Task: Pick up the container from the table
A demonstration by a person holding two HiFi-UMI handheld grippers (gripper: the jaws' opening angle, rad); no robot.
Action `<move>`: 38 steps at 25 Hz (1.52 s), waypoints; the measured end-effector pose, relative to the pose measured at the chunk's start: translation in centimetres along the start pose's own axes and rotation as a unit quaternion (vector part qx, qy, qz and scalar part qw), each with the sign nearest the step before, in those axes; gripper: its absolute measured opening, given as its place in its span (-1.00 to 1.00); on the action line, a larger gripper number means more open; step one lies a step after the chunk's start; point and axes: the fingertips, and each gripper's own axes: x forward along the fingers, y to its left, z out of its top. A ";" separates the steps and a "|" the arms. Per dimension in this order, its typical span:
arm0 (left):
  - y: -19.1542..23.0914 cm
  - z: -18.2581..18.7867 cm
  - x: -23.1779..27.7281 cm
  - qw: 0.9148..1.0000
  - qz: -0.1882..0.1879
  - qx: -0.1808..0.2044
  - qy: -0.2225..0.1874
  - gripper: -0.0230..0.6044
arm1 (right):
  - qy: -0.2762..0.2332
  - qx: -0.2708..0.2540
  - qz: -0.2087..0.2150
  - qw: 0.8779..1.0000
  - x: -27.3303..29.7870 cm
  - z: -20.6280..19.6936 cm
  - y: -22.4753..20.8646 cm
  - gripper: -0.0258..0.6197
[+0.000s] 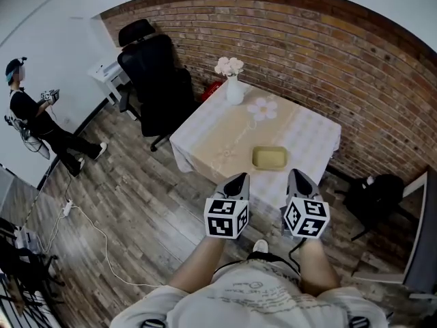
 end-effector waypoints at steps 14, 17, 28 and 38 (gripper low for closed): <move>1.7 1.1 8.1 0.999 0.002 0.007 0.036 -0.94 | 0.020 0.005 0.011 1.000 7.2 1.6 -3.5 -0.92; 1.9 0.0 9.3 0.998 0.000 0.010 0.055 -0.94 | 0.031 0.005 0.008 0.999 7.7 0.7 -4.0 -0.92; 3.6 -2.5 15.5 0.985 -0.056 0.106 0.128 -0.94 | 0.047 0.021 -0.057 0.997 10.4 -0.9 -6.6 -0.92; 3.4 -6.9 21.1 0.930 -0.171 0.264 0.192 -0.94 | 0.052 0.020 -0.140 0.989 11.4 -1.0 -8.9 -0.92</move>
